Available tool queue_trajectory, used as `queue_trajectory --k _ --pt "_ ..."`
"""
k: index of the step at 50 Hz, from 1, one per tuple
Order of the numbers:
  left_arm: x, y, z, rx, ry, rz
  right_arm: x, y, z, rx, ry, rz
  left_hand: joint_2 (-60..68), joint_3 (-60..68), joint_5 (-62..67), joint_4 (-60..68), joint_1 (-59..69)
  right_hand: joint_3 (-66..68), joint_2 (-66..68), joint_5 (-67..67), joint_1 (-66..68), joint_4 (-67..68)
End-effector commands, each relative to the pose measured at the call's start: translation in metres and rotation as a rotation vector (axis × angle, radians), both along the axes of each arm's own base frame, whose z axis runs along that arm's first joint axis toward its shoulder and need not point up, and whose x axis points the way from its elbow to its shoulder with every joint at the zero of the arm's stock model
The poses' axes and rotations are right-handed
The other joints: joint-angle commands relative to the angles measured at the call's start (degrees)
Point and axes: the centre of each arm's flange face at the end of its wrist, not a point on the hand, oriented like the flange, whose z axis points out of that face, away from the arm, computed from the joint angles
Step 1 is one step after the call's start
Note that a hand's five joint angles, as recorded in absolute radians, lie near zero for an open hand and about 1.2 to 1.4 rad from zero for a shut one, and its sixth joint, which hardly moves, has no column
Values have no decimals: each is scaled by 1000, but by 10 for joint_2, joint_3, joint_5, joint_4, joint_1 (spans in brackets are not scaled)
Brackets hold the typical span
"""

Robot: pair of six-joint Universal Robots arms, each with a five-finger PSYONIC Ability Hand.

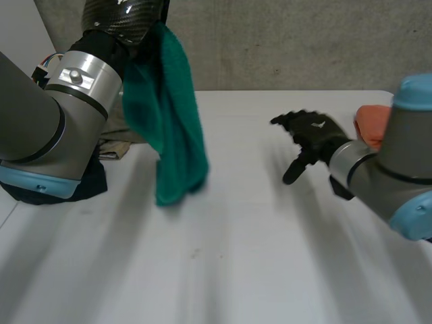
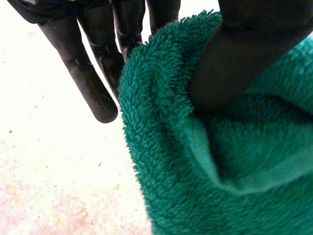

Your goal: Fold the laundry.

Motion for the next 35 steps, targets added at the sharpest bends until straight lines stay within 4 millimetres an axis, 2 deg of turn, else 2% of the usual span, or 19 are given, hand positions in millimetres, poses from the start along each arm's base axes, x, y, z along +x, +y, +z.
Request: queue_trajectory --k 1,6,8,9,10,12,13,16,18,20,21,25,26,28,30,33,34,35 --pt "-10 23 11 -16 -9 -42 36 21 -24 158 -135 100 114 116 142 112 156 -21 -21 -27 -27 -22" --pt "-14 37 14 -8 -11 -71 66 50 -39 293 -227 169 114 116 142 112 156 -21 -21 -27 -27 -22" --pt "-17 42 13 -2 -15 -85 71 52 -40 319 -258 173 114 116 142 112 156 -21 -21 -27 -27 -22" --pt "-19 44 11 4 -20 -92 74 53 -43 329 -270 172 114 116 142 112 156 26 27 20 21 25" --pt "-20 46 10 8 -22 -95 78 50 -46 330 -293 168 114 116 142 112 156 367 367 361 361 366" --pt "-20 48 5 23 -32 -96 79 45 -47 311 -303 158 114 116 142 112 156 653 653 647 647 652" --pt "-20 48 4 26 -34 -96 78 40 -45 274 -313 151 114 116 142 112 156 679 679 673 673 678" --pt "-18 49 -3 47 -48 -93 75 31 -35 183 -309 133 114 116 142 112 156 679 679 673 673 678" --pt "-15 50 -5 58 -55 -90 65 24 -14 62 -260 121 114 116 142 112 156 679 679 673 673 678" --pt "-7 48 -10 78 -69 -66 50 17 2 -21 -199 104 114 116 142 112 156 679 679 673 673 678" --pt "-3 46 -11 84 -73 -57 31 9 13 -86 -111 83 114 116 142 112 156 679 679 673 673 678" --pt "20 27 -26 151 -104 19 2 5 31 -196 116 98 114 116 142 112 156 679 679 673 673 678" --pt "24 25 -31 169 -113 31 0 7 33 -212 159 112 114 116 142 112 156 679 679 673 673 678" --pt "33 20 -47 234 -141 54 -4 15 37 -232 260 156 114 116 142 112 156 679 679 673 673 678" --pt "36 19 -59 277 -159 60 -7 20 39 -231 315 177 114 116 142 112 156 679 679 673 673 678" --pt "36 19 -87 363 -197 60 -13 32 48 -223 376 203 114 116 142 112 156 679 679 673 673 678" --pt "35 18 -107 416 -223 56 -13 35 49 -219 384 209 114 116 142 112 156 679 679 673 673 678" --pt "33 17 -118 442 -237 53 -13 37 48 -211 388 215 114 116 142 112 156 679 679 673 673 678"
